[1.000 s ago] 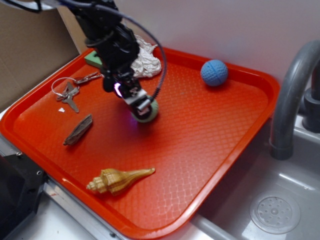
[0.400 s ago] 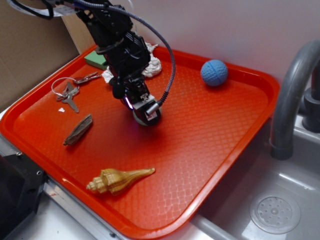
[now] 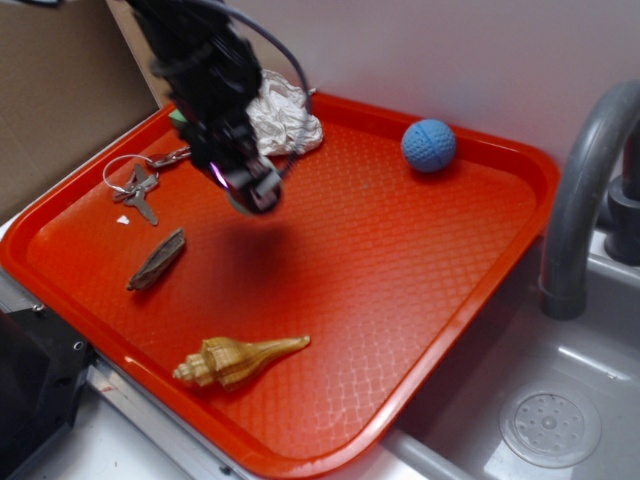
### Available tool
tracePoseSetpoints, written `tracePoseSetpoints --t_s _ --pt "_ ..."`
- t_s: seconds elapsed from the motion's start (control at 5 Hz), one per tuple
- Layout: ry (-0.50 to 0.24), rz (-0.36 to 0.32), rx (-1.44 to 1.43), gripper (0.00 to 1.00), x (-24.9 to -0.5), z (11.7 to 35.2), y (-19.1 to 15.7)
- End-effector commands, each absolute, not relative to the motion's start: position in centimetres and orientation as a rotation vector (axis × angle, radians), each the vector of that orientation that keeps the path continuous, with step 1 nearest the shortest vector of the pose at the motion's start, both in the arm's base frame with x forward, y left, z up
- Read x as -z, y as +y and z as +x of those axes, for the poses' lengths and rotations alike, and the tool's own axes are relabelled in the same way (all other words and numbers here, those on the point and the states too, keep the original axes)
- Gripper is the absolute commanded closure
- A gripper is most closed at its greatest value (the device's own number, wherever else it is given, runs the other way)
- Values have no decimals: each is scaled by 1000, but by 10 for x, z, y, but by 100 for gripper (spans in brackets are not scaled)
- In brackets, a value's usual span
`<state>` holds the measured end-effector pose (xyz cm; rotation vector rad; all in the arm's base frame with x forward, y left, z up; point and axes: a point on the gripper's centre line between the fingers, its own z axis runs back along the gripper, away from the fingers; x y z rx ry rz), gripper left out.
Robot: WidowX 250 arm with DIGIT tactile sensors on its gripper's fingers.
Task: Grab the green ball.
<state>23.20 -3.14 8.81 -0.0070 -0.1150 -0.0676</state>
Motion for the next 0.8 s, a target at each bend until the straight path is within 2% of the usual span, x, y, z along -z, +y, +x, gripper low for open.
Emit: tracePoseSetpoints --t_s 0.0,0.2,0.4,0.6 --pt "-74 -23 -369 100 -194 235 64" --pt "-66 -61 -308 100 -239 233 41" --pt "-86 -33 -270 100 -232 225 27" --pt "-81 -7 -254 100 -213 222 21"
